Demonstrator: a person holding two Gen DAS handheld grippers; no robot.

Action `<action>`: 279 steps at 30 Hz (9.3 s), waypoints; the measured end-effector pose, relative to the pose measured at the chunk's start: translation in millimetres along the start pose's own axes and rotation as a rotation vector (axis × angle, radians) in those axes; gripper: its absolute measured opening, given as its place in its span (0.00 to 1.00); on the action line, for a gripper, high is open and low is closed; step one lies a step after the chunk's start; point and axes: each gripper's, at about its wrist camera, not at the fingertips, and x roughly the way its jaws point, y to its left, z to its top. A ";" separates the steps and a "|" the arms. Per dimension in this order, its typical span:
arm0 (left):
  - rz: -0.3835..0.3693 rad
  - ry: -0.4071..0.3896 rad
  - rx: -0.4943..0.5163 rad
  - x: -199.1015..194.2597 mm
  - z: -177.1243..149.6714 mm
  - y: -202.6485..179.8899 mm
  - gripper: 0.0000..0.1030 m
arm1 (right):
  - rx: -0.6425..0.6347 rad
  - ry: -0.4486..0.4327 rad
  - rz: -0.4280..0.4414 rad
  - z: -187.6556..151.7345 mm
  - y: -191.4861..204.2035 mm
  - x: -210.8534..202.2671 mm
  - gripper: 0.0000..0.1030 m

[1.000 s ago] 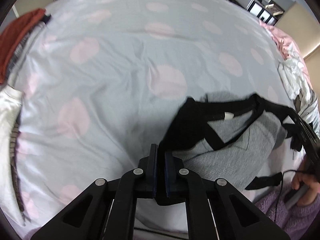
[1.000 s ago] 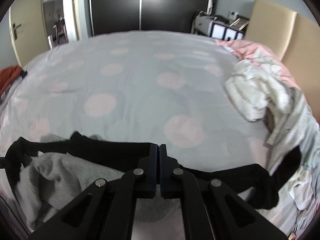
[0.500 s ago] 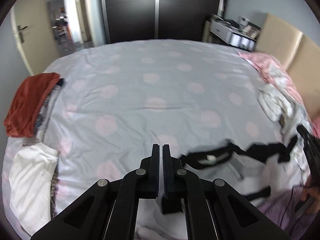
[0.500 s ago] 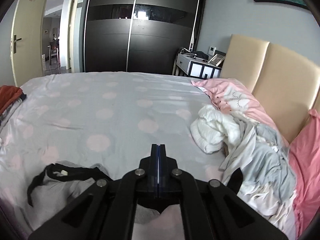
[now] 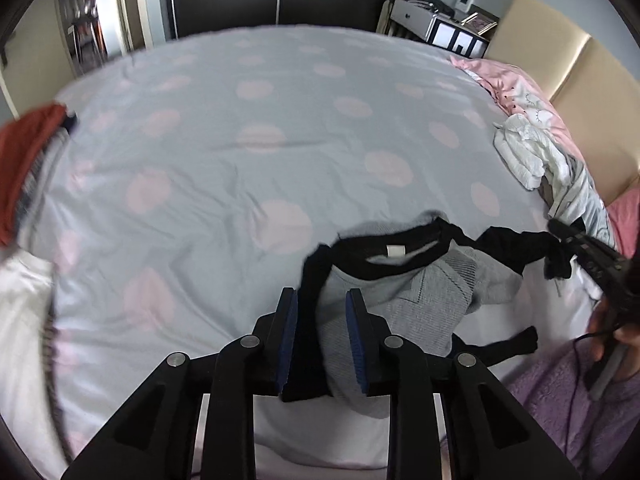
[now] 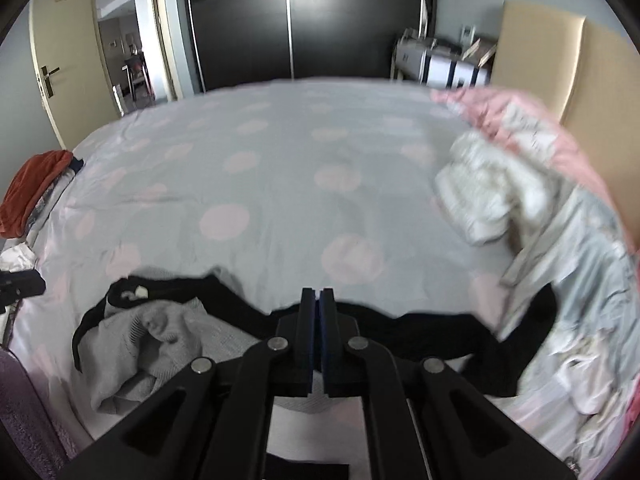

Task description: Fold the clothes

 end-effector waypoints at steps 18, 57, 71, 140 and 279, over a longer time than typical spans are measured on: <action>-0.021 0.294 -0.239 95.6 -16.5 29.4 0.39 | 0.017 0.196 0.238 -0.1 -12.1 86.4 0.30; 0.108 0.041 -0.229 10.8 -44.5 2.6 0.05 | -0.027 -0.022 0.046 10.8 -3.1 23.0 0.03; 0.090 -0.455 -0.027 -192.8 55.5 -23.4 0.04 | 0.021 -0.413 -0.045 67.8 -9.5 -138.4 0.02; 0.173 -0.225 -0.271 -136.3 28.7 154.5 0.04 | -0.705 0.217 0.402 -65.6 198.0 49.2 0.21; 0.276 -0.071 -0.068 218.1 288.9 100.1 0.44 | -0.176 0.131 -0.005 246.0 79.9 291.4 0.16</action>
